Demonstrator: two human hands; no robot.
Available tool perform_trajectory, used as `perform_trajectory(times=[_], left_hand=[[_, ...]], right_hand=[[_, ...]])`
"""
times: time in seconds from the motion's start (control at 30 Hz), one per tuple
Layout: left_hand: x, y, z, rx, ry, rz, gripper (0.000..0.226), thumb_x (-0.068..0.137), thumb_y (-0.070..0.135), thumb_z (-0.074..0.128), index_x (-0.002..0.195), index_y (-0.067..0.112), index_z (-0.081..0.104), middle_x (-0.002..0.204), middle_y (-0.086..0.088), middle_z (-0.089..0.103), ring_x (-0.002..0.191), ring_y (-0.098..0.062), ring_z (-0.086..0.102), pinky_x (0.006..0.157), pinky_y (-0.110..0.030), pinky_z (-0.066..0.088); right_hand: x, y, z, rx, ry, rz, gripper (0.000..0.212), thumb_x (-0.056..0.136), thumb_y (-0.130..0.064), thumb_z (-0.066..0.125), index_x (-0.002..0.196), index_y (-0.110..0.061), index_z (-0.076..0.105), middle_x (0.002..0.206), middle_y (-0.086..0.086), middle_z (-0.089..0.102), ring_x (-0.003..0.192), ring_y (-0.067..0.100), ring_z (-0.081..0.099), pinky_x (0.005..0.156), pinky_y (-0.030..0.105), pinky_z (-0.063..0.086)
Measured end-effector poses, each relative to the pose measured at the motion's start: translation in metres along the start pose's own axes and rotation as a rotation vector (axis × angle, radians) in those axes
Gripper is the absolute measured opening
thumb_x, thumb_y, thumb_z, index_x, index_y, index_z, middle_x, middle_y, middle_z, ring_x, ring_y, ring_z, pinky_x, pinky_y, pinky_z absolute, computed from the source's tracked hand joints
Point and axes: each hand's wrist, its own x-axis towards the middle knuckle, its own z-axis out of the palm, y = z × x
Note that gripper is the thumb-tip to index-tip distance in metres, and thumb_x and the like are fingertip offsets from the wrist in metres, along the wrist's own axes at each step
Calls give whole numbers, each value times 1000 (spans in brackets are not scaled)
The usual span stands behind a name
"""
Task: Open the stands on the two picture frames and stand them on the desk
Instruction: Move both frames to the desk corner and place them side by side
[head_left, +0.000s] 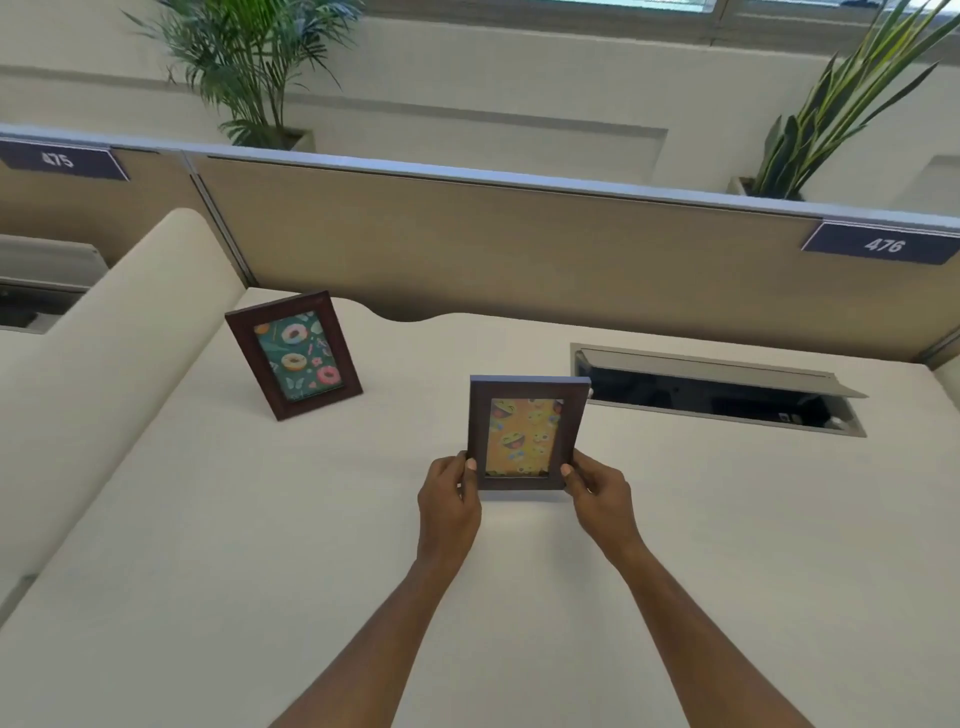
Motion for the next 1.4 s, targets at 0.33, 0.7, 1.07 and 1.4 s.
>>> perform_trajectory(times=[0.33,0.7,1.07,1.4], left_hand=[[86,-15,-36,21,169,-94,32,104,21,47,117,2,69,108,-9,60,89,-17,58,76,-10,37],[168,-47,-49,0,332,-151,31,103,20,49,112,1,71,104,-11,59,87,-19,54,73,-16,33],[190,-67,-49,-37,345,-145,33,103,21,51,119,-2,68,106,-3,53,92,-15,51,77,-14,37],[183,-72,-41,-115,379,-155,37,102,19,54,132,-1,61,107,-5,55,96,-19,57,87,-36,54]], right_hand=[[89,-49,71,-28,-106,-18,37,101,-20,55,135,-11,63,124,8,73,113,27,69,101,49,56],[172,-75,134,-46,-207,-75,43,92,-27,56,132,-14,66,120,4,76,111,24,72,100,48,57],[217,-58,159,-2,-278,-92,62,81,-48,62,133,-15,65,125,1,74,117,19,70,104,47,54],[205,-67,160,-2,-243,-65,45,91,-27,61,133,-12,65,123,1,74,113,21,71,99,46,57]])
